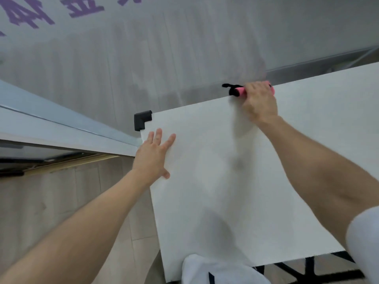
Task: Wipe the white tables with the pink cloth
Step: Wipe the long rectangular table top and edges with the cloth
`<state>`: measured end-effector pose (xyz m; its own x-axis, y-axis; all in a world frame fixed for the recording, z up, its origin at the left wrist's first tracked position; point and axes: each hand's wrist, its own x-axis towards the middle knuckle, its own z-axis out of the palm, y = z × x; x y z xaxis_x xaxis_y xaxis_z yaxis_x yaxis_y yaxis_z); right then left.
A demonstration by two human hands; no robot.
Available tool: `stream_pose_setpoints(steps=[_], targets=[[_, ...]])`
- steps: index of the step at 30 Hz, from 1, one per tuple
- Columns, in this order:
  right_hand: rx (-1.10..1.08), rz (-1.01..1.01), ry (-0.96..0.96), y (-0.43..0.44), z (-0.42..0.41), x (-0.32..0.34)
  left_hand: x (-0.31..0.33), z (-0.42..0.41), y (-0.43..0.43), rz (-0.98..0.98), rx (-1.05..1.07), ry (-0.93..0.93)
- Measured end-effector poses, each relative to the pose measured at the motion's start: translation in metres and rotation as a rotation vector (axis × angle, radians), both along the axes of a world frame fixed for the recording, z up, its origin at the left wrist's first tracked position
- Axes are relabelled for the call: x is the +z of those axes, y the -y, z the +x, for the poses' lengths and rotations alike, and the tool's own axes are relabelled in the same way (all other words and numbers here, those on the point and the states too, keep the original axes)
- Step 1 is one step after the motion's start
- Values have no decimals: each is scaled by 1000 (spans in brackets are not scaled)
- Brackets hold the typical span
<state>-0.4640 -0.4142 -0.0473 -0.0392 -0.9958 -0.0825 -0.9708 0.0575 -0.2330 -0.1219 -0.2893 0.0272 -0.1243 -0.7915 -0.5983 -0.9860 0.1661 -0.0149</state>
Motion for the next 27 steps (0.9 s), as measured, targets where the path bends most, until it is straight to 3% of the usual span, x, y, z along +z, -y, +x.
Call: stream_pose_setpoints(steps=[3, 5, 8, 11, 13, 16, 18, 21, 23, 25, 27], targets=[[-46, -98, -3, 4, 52, -20, 0, -1, 0, 7, -14, 7], [134, -135, 134, -6, 151, -21, 3, -2, 1, 0, -19, 0], [373, 134, 213, -20, 246, 18, 5, -3, 1, -7, -51, -3], [400, 47, 241, -12, 197, 10, 1, 1, 0, -2, -18, -14], [289, -62, 159, -3, 121, -4, -2, 3, -1, -5, -11, -22], [76, -51, 76, -3, 50, -10, -2, 1, -2, -18, -4, -30], [16, -56, 83, -2, 95, -18, -4, 2, -1, -13, -19, -32], [274, 41, 196, -16, 220, -5, -2, 1, 1, -13, -33, -17], [384, 144, 226, -19, 256, 13, -2, 2, 0, -26, -45, -13], [423, 89, 255, -16, 223, 15, -3, 3, -2, -18, -18, -19], [334, -47, 193, -8, 139, -1, -5, 5, -3, -9, -14, -20]])
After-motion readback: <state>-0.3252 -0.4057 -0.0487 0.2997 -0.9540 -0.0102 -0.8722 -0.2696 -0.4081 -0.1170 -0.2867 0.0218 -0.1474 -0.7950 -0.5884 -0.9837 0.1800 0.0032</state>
